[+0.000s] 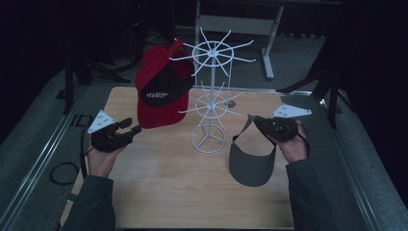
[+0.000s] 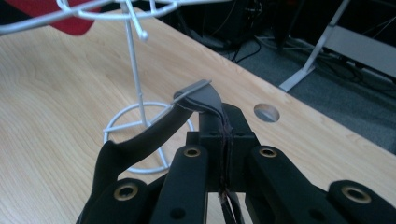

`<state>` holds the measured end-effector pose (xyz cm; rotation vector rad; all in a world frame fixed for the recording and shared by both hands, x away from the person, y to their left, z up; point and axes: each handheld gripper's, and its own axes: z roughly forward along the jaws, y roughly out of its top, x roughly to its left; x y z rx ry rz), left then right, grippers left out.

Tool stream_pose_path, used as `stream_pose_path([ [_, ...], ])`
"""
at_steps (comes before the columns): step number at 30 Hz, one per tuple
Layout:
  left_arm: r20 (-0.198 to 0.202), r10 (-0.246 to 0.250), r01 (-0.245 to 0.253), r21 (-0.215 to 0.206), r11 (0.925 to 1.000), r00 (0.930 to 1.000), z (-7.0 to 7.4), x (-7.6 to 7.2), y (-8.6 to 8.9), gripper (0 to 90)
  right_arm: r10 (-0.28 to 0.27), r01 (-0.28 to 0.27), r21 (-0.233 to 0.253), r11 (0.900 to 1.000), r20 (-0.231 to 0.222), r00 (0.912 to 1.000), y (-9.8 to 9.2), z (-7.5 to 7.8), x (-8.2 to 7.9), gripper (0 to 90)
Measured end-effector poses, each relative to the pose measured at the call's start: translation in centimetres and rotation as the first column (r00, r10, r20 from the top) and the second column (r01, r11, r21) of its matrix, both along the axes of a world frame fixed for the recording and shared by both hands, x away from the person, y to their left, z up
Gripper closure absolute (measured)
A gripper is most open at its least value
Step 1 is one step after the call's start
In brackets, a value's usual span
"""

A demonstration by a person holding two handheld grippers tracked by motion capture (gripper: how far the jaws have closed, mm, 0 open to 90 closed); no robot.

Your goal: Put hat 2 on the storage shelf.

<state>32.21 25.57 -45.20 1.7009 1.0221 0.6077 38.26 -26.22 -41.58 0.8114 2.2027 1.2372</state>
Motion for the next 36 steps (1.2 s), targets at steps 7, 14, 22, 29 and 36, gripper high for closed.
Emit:
stream_pose_path([
  [7,-0.003,-0.005,0.005,0.004,1.0000,1.0000,-0.1,0.1,-0.2,51.2,0.008,-0.010,0.034,0.999,0.034,0.9994,-0.1,1.1,-0.5,88.5],
  [14,0.000,-0.004,0.004,0.006,1.0000,1.0000,0.1,0.0,-0.1,51.1,0.011,-0.016,0.085,0.996,0.064,0.9979,-0.3,2.0,-1.4,88.5],
  [22,-0.005,-0.004,0.004,0.006,1.0000,1.0000,0.0,0.1,-0.2,51.2,0.021,-0.031,0.106,0.994,0.092,0.9955,-0.4,2.8,-2.2,88.5],
  [29,-0.004,-0.005,0.005,0.006,1.0000,1.0000,-0.1,0.1,-0.3,51.2,0.031,-0.043,0.118,0.992,0.097,0.9948,-0.5,3.1,-2.5,88.5],
  [36,-0.001,-0.004,0.004,0.006,1.0000,1.0000,0.0,0.2,-0.4,51.2,0.053,-0.067,0.124,0.990,0.110,0.9925,-0.1,3.8,-2.8,88.5],
])
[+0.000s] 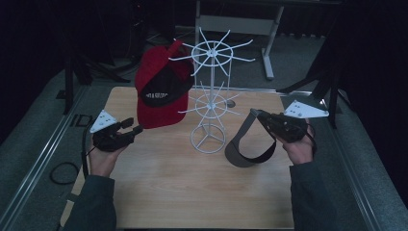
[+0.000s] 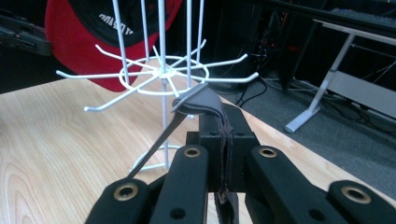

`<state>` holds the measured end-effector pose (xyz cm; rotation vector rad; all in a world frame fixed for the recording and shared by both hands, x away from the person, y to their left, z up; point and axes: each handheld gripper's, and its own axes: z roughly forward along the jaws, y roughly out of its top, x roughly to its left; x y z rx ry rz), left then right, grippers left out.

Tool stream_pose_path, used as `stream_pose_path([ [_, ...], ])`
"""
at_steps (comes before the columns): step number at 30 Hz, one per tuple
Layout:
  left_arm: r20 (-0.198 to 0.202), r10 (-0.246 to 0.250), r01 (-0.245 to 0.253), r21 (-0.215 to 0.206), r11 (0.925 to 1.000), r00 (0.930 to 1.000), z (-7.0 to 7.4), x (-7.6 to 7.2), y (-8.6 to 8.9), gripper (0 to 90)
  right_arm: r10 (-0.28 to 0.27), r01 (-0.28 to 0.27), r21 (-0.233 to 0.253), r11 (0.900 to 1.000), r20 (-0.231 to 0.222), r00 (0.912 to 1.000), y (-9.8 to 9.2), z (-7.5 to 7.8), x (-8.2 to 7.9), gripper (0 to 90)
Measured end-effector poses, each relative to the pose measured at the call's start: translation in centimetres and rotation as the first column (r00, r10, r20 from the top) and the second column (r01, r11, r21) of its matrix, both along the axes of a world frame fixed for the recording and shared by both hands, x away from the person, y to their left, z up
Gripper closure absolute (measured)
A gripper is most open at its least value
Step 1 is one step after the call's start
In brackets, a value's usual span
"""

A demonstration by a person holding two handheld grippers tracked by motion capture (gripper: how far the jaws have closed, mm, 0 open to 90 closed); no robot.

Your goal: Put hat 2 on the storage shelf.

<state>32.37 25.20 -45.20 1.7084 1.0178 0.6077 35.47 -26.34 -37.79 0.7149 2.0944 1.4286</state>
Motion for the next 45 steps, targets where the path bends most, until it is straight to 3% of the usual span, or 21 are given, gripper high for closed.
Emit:
stream_pose_path([
  [20,0.001,0.006,-0.006,-0.007,1.0000,1.0000,0.0,0.0,0.1,51.1,-0.006,0.005,0.018,1.000,0.046,0.9989,0.5,2.1,0.4,88.5],
  [33,-0.001,0.002,-0.002,-0.005,1.0000,1.0000,-0.1,0.0,0.0,50.8,0.008,-0.012,0.086,0.996,0.045,0.9990,0.3,3.4,0.2,88.5],
  [45,0.000,0.002,-0.002,-0.009,1.0000,1.0000,-0.1,0.0,0.0,50.5,-0.002,-0.005,0.093,0.996,0.077,0.9970,0.8,5.4,0.2,88.5],
])
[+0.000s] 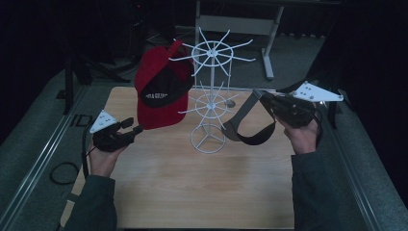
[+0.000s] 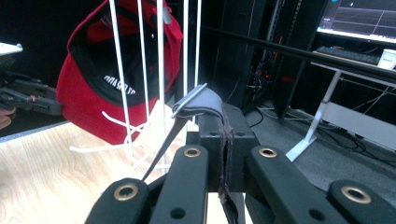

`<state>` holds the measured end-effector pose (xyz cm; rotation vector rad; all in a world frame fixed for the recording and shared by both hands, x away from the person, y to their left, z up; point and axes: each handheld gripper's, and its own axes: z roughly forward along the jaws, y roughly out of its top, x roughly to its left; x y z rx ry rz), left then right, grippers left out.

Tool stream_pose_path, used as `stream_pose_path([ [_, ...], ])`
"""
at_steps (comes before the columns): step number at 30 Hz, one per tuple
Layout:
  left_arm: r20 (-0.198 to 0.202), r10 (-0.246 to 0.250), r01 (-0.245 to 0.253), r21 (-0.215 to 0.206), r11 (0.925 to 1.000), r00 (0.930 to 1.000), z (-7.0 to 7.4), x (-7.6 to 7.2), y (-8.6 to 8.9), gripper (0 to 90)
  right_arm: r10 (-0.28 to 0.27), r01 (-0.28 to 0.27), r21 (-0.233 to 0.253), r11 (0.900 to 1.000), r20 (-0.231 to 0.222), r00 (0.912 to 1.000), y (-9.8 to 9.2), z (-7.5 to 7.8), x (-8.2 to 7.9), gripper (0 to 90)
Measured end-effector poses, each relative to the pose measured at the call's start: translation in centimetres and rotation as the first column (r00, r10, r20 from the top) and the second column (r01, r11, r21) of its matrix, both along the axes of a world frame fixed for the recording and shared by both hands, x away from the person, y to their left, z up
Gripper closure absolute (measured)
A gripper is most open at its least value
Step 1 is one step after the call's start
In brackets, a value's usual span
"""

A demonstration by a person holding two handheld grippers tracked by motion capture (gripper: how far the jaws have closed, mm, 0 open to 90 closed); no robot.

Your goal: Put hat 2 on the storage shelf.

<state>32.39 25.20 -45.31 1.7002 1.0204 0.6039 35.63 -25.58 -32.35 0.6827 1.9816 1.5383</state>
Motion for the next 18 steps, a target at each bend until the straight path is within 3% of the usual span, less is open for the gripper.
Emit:
stream_pose_path([
  [9,-0.001,-0.001,0.001,0.001,1.0000,1.0000,0.0,0.0,-0.1,50.5,0.005,-0.005,0.015,1.000,0.020,0.9998,0.3,1.1,-0.1,88.5],
  [18,-0.003,-0.004,0.004,-0.001,1.0000,1.0000,-0.1,0.0,-0.1,50.5,0.018,-0.020,0.062,0.998,0.022,0.9996,0.4,2.0,0.1,88.5],
])
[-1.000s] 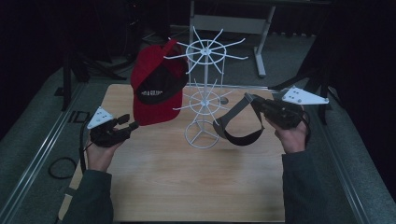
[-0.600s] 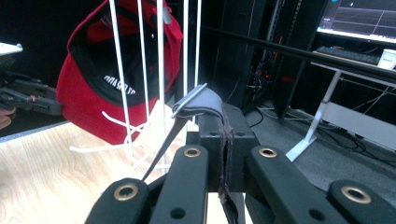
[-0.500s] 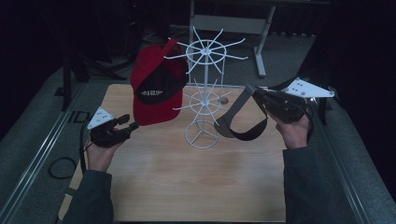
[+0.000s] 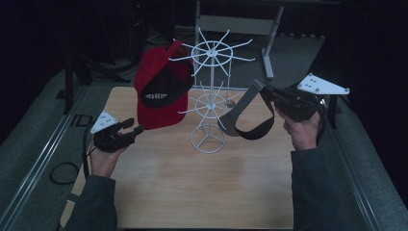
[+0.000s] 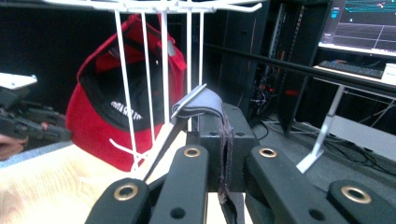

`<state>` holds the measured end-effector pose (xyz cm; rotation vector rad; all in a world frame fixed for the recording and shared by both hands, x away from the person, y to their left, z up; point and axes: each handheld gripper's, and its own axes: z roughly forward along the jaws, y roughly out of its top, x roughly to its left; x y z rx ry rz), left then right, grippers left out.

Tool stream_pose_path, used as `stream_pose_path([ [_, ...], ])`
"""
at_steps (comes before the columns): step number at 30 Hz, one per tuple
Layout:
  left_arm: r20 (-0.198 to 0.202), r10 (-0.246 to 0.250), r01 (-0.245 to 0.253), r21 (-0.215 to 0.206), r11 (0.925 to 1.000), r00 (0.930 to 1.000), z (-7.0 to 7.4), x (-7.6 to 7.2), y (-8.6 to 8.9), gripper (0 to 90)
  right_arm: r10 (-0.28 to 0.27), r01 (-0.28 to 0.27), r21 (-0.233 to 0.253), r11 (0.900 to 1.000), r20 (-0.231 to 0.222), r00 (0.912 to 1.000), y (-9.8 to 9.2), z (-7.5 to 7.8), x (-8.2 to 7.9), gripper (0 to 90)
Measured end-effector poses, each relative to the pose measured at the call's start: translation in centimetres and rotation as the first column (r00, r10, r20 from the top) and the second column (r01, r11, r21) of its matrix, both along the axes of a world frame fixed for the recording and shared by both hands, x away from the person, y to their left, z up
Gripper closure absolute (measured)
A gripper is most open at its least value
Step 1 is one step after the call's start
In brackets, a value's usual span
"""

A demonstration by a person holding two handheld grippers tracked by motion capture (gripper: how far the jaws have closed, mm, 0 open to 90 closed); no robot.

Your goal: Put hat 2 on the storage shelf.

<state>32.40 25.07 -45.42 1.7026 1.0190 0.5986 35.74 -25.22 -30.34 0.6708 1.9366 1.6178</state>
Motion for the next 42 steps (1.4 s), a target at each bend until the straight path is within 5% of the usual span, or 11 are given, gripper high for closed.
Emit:
stream_pose_path([
  [19,0.005,-0.002,0.002,0.001,1.0000,1.0000,0.2,0.0,-0.1,50.5,0.012,-0.013,0.043,0.999,0.011,0.9999,0.2,1.8,-0.1,88.5],
  [42,0.018,-0.009,0.009,0.007,0.9999,0.9998,0.5,0.2,-0.5,52.2,0.013,-0.017,0.065,0.998,0.075,0.9971,0.1,4.5,-0.8,88.5],
])
